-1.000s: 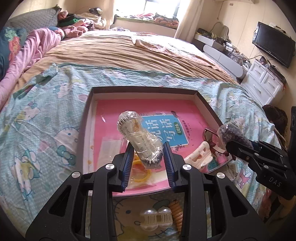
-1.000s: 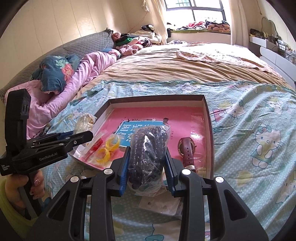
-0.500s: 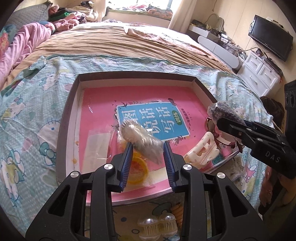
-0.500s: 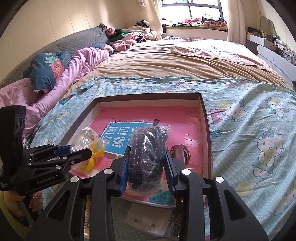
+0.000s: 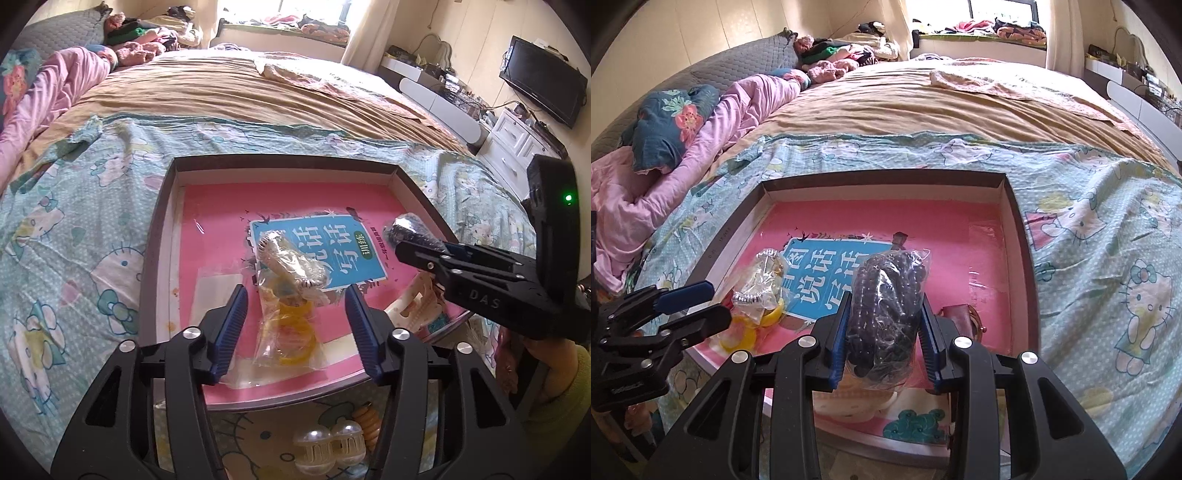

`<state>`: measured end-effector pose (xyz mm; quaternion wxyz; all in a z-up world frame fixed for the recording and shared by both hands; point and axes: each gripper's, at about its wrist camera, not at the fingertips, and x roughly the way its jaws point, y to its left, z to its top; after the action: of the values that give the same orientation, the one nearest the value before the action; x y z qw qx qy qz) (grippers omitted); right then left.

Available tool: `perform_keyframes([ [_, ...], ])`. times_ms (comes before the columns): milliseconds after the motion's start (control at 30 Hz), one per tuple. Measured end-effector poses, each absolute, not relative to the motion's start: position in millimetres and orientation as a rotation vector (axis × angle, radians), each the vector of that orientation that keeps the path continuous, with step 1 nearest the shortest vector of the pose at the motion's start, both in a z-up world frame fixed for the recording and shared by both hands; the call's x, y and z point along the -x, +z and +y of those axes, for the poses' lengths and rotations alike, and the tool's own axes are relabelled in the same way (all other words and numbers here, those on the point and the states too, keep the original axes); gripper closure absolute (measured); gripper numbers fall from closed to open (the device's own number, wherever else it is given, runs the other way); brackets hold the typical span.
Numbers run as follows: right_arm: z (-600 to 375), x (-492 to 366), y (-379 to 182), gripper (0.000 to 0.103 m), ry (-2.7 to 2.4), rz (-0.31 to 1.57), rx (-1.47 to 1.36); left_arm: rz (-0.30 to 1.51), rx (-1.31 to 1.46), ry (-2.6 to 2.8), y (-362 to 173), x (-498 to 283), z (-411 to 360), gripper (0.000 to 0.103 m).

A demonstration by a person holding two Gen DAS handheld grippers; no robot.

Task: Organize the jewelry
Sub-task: 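Carry both bags into the box lid and open both grippers, then withdraw both grippers from the box lid toward the remaining items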

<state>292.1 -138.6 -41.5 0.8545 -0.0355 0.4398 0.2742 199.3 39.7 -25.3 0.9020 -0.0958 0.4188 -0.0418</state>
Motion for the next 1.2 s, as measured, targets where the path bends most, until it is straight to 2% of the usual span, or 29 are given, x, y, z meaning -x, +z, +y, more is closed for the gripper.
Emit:
perform_keyframes([
  [267, -137, -290, -40, 0.068, 0.575, 0.919, 0.072, 0.852, 0.208, -0.074, -18, -195, 46, 0.05],
  [333, -140, -287, -34, 0.054, 0.576, 0.901, 0.056, 0.849, 0.21, -0.073, -16, -195, 47, 0.048],
  [467, -147, -280, -23, 0.035, 0.566, 0.867, 0.038, 0.841, 0.21, -0.068, -12, -192, 48, 0.047],
  [500, -150, -278, -20, 0.025, 0.558, 0.856, 0.028, 0.838, 0.211, -0.067, -11, -191, 48, 0.047],
  [533, -153, -277, -18, 0.017, 0.555, 0.848, 0.018, 0.836, 0.211, -0.064, -10, -190, 49, 0.042],
  [567, -155, -276, -15, 0.014, 0.552, 0.84, 0.006, 0.835, 0.211, -0.061, -9, -189, 50, 0.038],
  [667, -161, -274, -11, 0.014, 0.542, 0.839, -0.01, 0.828, 0.211, -0.053, -6, -187, 51, 0.034],
  [733, -166, -272, -8, 0.013, 0.548, 0.837, -0.029, 0.823, 0.208, -0.048, -3, -185, 51, 0.027],
  [833, -171, -266, -3, 0.005, 0.546, 0.822, -0.044, 0.814, 0.203, -0.045, 1, -182, 51, 0.021],
  [933, -175, -258, 4, 0.005, 0.549, 0.794, -0.041, 0.8, 0.202, -0.041, 5, -178, 50, 0.017],
  [1200, -185, -245, 20, 0.005, 0.561, 0.754, -0.051, 0.772, 0.204, -0.034, 17, -168, 53, 0.013],
])
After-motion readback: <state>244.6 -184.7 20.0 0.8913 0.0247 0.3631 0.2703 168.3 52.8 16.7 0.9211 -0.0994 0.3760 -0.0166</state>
